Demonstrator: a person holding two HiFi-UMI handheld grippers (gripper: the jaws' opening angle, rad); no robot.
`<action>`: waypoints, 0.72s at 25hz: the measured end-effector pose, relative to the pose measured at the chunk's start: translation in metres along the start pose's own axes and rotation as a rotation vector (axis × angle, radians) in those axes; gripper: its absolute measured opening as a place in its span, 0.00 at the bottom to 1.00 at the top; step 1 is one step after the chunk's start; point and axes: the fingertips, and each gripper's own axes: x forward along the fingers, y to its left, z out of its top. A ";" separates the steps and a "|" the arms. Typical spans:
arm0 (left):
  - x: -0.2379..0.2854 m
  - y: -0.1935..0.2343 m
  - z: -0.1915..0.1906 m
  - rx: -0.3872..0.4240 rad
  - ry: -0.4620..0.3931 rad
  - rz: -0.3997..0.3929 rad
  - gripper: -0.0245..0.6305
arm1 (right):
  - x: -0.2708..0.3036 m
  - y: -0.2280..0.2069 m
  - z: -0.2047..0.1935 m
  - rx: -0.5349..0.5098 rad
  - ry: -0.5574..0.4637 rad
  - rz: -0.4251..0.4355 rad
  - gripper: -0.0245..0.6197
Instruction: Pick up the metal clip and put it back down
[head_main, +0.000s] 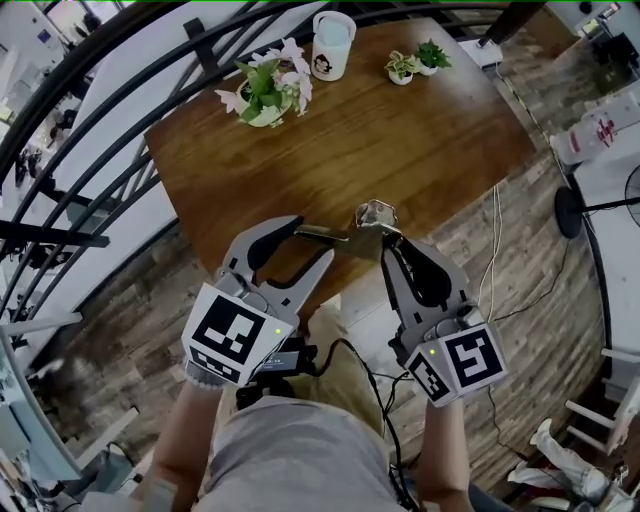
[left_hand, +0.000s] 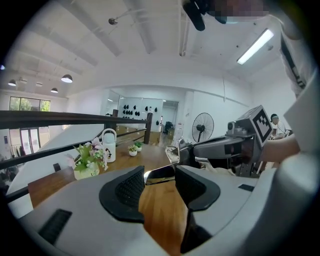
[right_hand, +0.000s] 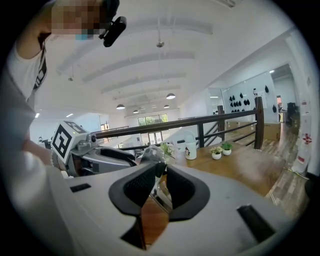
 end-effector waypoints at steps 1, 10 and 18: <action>0.004 0.000 -0.002 -0.002 0.005 0.001 0.34 | 0.002 -0.003 -0.003 0.004 0.007 0.004 0.15; 0.029 0.007 -0.031 -0.014 0.082 0.026 0.34 | 0.021 -0.023 -0.031 0.022 0.075 0.044 0.15; 0.050 0.013 -0.069 -0.041 0.166 0.046 0.34 | 0.043 -0.039 -0.066 0.033 0.150 0.095 0.15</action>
